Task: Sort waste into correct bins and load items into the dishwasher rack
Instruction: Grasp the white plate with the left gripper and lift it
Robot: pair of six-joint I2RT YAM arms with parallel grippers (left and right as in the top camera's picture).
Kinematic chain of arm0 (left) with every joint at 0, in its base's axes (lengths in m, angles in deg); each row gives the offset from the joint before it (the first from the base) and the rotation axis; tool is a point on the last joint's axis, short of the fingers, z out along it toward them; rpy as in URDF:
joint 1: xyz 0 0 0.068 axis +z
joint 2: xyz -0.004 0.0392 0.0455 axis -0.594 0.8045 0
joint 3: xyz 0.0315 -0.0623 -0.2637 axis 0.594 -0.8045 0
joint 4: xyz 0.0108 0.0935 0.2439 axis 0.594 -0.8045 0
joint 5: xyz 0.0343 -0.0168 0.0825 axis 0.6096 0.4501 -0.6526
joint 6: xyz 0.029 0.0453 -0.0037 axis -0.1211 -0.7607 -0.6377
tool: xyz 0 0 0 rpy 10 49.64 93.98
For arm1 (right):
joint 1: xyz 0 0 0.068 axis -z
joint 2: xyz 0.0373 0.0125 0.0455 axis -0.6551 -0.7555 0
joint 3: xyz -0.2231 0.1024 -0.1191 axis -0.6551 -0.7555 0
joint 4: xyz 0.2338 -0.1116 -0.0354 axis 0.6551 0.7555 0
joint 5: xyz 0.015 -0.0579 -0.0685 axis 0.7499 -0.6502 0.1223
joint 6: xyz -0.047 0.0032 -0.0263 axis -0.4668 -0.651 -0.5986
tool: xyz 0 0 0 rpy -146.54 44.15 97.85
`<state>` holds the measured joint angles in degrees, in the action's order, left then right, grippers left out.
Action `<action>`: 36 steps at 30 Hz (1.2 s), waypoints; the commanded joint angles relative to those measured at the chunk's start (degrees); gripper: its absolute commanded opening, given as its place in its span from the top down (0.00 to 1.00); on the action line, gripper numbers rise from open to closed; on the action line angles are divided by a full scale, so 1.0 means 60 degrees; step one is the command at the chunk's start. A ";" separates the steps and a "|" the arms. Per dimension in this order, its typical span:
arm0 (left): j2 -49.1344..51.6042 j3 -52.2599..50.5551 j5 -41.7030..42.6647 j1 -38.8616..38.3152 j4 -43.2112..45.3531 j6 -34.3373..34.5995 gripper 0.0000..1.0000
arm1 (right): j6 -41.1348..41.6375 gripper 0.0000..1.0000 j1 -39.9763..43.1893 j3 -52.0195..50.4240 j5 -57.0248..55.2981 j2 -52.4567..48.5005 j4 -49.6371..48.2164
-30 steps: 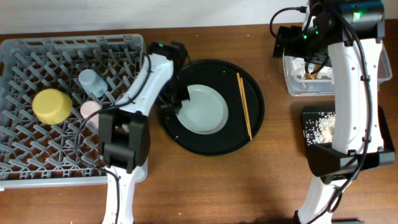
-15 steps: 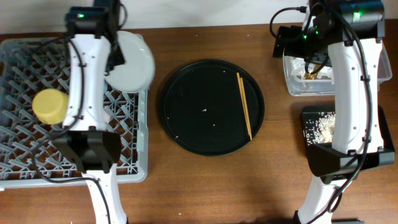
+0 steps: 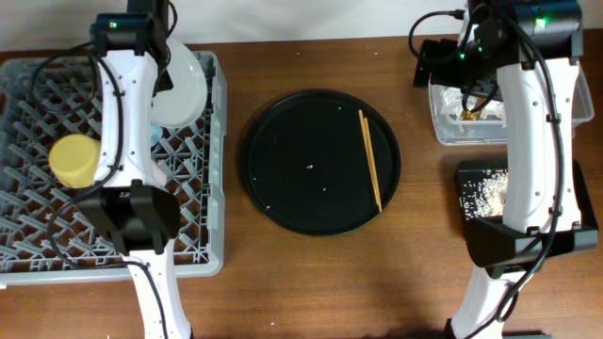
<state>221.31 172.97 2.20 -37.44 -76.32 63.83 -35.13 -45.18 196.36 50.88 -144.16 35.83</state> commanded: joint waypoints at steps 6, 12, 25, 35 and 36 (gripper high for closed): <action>0.0106 0.0164 0.0291 -0.0120 0.0142 -0.0095 0.92 | 0.0004 0.01 0.0025 0.0029 0.0011 -0.0022 0.0058; -0.0138 0.0594 0.0718 -0.0120 -0.0441 -0.0091 0.92 | 0.0004 0.02 0.0025 0.0029 0.0011 -0.0022 0.0058; -0.0270 0.0925 0.4065 -0.0127 -0.0259 -0.0663 0.94 | 0.0000 0.02 0.0025 0.0029 0.0015 -0.0022 0.0058; 0.1636 0.0922 0.5920 -0.0127 0.0940 -0.1133 1.00 | 0.0004 0.02 0.0025 0.0029 0.0011 -0.0022 0.0058; 0.1727 0.0922 0.5941 -0.0127 0.1005 -0.1133 1.00 | 0.0004 0.02 0.0025 0.0029 0.0011 -0.0022 0.0055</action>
<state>229.70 178.46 34.77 -37.98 -71.44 58.06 -35.13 -45.18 196.36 50.88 -144.16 35.85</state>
